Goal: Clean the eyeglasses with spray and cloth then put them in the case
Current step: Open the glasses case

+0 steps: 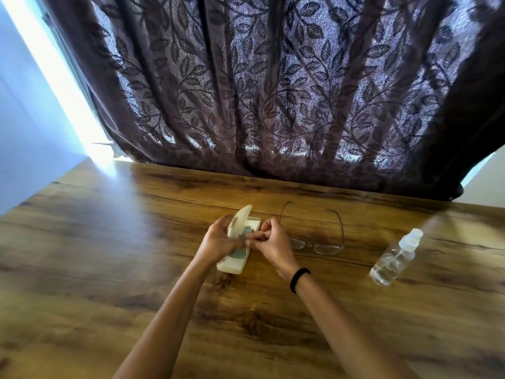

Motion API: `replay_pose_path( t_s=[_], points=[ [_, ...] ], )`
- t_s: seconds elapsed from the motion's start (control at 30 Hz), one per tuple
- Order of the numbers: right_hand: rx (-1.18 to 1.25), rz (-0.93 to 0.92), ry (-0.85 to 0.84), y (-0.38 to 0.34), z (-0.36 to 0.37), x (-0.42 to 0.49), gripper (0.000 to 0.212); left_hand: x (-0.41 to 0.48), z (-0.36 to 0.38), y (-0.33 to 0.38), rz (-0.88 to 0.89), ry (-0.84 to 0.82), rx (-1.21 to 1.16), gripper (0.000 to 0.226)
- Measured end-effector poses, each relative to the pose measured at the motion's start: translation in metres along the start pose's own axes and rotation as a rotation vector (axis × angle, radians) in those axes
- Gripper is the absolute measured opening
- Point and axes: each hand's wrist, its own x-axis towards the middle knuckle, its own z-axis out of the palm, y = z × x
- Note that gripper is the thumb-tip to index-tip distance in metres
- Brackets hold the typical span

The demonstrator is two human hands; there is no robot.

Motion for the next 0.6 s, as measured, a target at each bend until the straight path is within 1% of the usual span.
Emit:
replay_pose_path(
  t_s=[0.07, 0.13, 0.23, 0.43, 0.6],
  points=[
    [-0.009, -0.005, 0.015, 0.003, -0.001, -0.002, 0.041, -0.005, -0.008, 0.002, -0.056, -0.048, -0.26, 0.069],
    [-0.007, 0.003, 0.027, 0.005, -0.002, -0.004, 0.04, -0.008, -0.015, 0.003, -0.084, -0.104, -0.428, 0.053],
    [-0.006, -0.012, 0.029, 0.006, -0.001, -0.005, 0.038, -0.01, -0.02, 0.003, -0.096, -0.13, -0.475, 0.044],
    [-0.044, -0.034, 0.003, 0.004, 0.0, -0.002, 0.032, -0.009, -0.022, -0.002, -0.141, -0.148, -0.561, 0.04],
    [-0.334, -0.228, 0.057, 0.0, 0.003, 0.009, 0.014, -0.01, -0.021, -0.002, -0.146, -0.139, -0.537, 0.036]
  ],
)
